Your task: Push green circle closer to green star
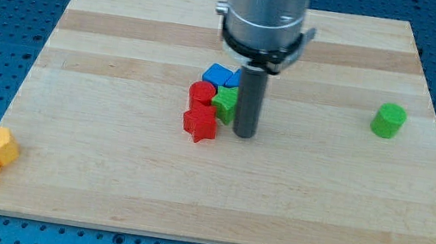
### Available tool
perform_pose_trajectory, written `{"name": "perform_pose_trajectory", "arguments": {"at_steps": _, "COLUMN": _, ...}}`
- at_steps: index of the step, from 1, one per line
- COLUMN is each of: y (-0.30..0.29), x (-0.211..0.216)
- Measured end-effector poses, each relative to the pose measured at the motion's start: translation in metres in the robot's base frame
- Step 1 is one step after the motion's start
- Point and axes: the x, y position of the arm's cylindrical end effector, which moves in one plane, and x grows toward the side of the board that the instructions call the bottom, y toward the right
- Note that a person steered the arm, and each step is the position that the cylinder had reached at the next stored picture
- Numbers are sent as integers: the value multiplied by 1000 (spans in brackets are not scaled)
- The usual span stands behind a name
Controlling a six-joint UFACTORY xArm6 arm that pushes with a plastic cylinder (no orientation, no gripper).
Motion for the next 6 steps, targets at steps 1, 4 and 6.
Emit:
{"name": "perform_pose_trajectory", "arguments": {"at_steps": 1, "y": 56, "x": 15}}
{"name": "perform_pose_trajectory", "arguments": {"at_steps": 4, "y": 233, "x": -25}}
{"name": "perform_pose_trajectory", "arguments": {"at_steps": 6, "y": 198, "x": -47}}
